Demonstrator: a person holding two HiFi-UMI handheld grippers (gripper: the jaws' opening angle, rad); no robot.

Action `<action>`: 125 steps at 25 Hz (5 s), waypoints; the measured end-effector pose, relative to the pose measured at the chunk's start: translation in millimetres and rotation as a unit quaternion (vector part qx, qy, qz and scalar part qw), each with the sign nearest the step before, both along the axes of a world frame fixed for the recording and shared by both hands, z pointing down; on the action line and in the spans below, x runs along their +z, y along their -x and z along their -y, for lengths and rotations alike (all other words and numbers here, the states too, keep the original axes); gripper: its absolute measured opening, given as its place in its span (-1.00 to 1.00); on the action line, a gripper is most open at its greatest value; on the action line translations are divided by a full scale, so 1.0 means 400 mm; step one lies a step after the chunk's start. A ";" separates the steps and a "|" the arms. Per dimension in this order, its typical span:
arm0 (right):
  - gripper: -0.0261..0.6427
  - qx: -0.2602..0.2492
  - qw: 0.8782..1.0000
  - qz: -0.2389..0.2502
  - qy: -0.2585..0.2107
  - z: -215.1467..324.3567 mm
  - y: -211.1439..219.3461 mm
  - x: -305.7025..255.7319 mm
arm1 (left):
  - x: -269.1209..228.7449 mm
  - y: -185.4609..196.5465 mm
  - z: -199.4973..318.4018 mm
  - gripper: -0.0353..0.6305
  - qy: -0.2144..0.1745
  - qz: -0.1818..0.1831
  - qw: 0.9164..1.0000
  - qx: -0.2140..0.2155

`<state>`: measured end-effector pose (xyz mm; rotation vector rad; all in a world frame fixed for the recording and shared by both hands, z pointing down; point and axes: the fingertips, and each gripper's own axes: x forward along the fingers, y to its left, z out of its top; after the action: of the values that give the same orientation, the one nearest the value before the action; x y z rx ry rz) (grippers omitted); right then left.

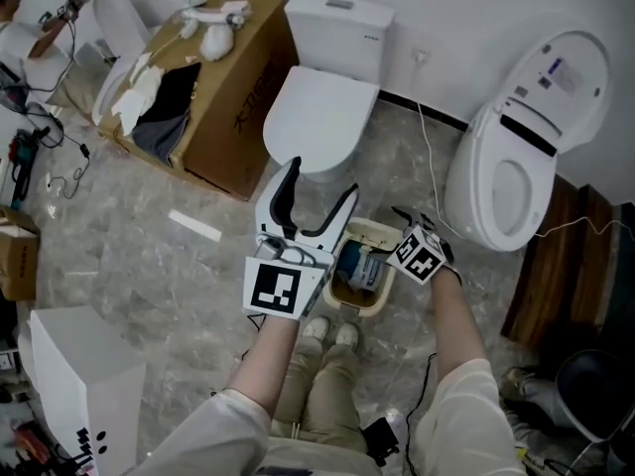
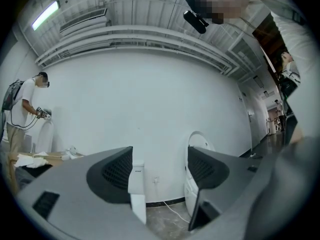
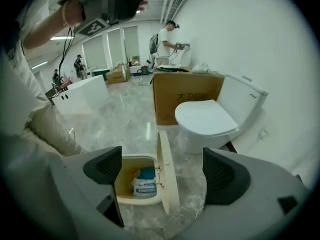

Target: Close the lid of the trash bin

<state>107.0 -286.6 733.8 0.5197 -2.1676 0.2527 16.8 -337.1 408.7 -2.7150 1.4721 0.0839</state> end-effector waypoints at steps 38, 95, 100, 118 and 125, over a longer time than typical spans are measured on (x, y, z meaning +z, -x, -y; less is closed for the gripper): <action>0.43 -0.132 0.980 -0.055 0.135 -0.421 0.161 0.327 | 0.148 0.071 -0.064 0.07 0.013 0.017 1.000 0.007; 0.37 0.270 0.955 0.115 -0.042 -0.134 0.112 0.126 | 0.065 0.091 -0.063 0.07 -0.022 0.013 1.000 -0.007; 0.36 0.383 0.895 0.129 -0.187 -0.025 -0.021 -0.281 | -0.123 0.108 -0.076 0.07 -0.043 -0.008 0.999 -0.010; 0.27 0.446 0.720 0.255 -0.467 -0.234 -0.055 -1.260 | -0.541 0.181 -0.208 0.07 -0.103 -0.033 0.994 0.012; 0.28 0.436 0.722 0.262 -0.470 -0.343 -0.002 -1.267 | -0.535 0.184 -0.295 0.07 -0.097 -0.032 0.994 0.025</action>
<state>107.9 -149.5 227.1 2.3061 -2.2775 -0.3012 -56.7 -219.1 194.5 -2.6135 1.3344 0.3018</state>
